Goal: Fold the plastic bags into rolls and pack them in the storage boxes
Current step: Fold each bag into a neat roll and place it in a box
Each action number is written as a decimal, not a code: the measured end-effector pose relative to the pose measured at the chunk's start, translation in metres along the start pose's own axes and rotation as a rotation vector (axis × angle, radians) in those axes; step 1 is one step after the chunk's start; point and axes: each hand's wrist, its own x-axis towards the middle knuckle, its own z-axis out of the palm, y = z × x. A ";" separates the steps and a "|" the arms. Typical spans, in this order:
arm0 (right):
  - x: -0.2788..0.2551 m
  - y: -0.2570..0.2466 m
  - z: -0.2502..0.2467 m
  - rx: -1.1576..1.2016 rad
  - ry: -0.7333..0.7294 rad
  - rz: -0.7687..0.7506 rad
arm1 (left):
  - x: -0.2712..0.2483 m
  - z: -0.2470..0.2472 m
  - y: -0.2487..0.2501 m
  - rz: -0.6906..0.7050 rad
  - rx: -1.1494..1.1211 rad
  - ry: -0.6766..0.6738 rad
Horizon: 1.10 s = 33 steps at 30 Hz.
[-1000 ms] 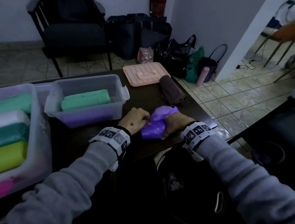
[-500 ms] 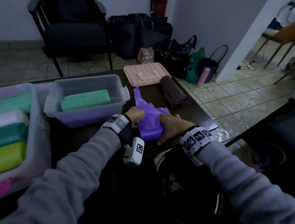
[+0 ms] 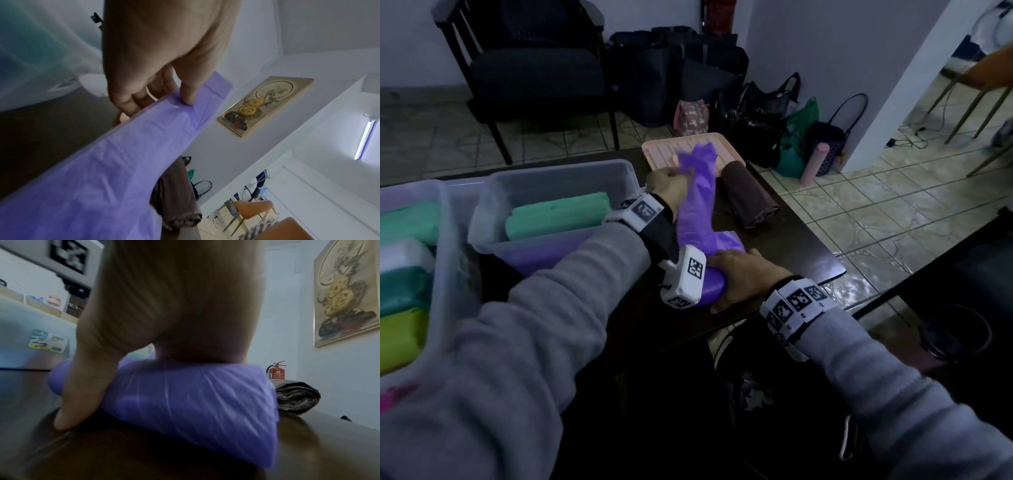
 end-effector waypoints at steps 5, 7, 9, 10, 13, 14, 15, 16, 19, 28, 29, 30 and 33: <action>0.001 0.000 -0.002 0.010 -0.027 0.007 | -0.005 -0.010 0.029 0.061 0.235 0.020; 0.001 0.000 -0.003 0.005 -0.041 0.007 | -0.012 -0.009 0.030 0.176 0.463 0.072; 0.000 0.000 -0.005 0.005 -0.058 0.010 | -0.022 -0.006 0.020 0.322 0.682 0.074; 0.000 0.000 -0.006 0.009 -0.067 0.012 | -0.026 -0.004 0.012 0.371 0.804 0.008; 0.001 -0.003 -0.007 0.000 -0.072 0.012 | -0.030 -0.003 -0.021 0.312 1.110 -0.297; 0.002 -0.004 -0.007 -0.012 -0.071 0.012 | -0.028 -0.006 -0.032 0.306 1.158 -0.382; 0.003 -0.005 -0.007 -0.024 -0.067 0.009 | -0.027 -0.009 -0.041 0.305 1.201 -0.462; 0.003 -0.006 -0.006 -0.030 -0.063 0.006 | -0.026 -0.012 -0.049 0.306 1.241 -0.529; 0.004 -0.005 -0.003 0.004 -0.051 -0.008 | -0.022 -0.022 -0.064 0.270 1.367 -0.633; 0.007 -0.013 -0.002 0.085 -0.064 -0.066 | -0.014 -0.031 -0.065 0.292 1.453 -0.733; 0.007 -0.014 0.001 0.096 -0.053 -0.067 | -0.015 -0.032 -0.065 0.294 1.456 -0.733; 0.006 -0.014 0.003 0.097 -0.034 -0.075 | -0.014 -0.033 -0.066 0.300 1.455 -0.731; 0.005 -0.011 0.008 0.097 0.041 -0.092 | -0.016 -0.033 -0.067 0.311 1.454 -0.717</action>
